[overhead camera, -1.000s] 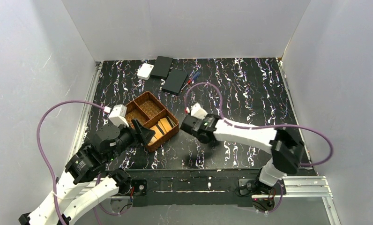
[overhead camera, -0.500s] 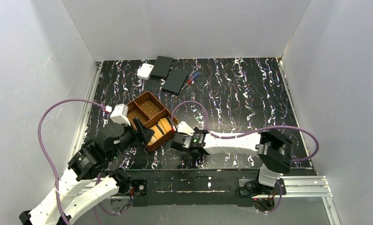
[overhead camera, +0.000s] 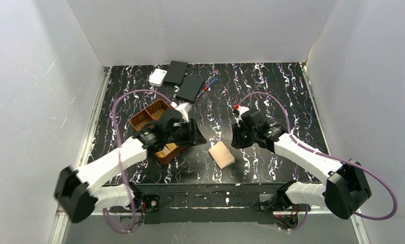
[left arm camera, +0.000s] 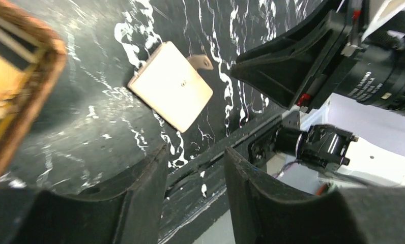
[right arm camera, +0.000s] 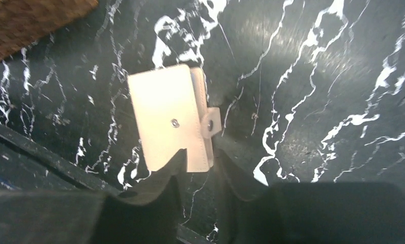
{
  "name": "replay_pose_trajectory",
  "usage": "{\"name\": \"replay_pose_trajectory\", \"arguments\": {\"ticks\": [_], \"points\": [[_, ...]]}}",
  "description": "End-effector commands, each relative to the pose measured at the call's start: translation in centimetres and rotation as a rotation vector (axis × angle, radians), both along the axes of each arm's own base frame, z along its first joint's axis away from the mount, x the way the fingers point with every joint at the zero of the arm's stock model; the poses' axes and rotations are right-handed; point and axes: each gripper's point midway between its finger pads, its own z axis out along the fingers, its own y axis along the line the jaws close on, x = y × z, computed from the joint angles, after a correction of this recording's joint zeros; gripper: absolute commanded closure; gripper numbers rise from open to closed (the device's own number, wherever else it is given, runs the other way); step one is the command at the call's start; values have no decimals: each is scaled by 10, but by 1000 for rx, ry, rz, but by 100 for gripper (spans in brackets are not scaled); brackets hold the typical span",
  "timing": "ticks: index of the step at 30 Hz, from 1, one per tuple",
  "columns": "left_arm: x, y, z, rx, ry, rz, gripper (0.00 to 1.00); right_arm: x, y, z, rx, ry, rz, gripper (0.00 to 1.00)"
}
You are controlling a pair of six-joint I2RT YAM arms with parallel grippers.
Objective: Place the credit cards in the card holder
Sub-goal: Turn over the card holder at the center of the board, then close the card holder at the center of the board.
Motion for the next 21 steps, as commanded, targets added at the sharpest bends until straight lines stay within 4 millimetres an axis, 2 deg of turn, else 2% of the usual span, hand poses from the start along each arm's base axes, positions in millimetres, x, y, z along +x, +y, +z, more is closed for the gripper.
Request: {"name": "replay_pose_trajectory", "arguments": {"ticks": [1,6,9,11,13,17,21], "points": [[-6,-64,-10,-104,118,-181,62,1,8,-11,167,78,62,69],[5,-94,-55,-63,187,-215,74,6,3,-20,158,78,46,66],[10,-99,-78,-18,219,-216,78,6,1,-22,154,80,51,62],[13,-100,-88,6,227,-218,80,6,2,-18,159,69,58,55],[15,-103,-95,15,236,-219,81,6,2,-18,161,61,60,53],[20,-102,-109,60,244,-215,85,7,2,-26,148,79,69,58],[22,-100,-115,86,239,-219,87,10,3,-29,137,81,70,65]]}}
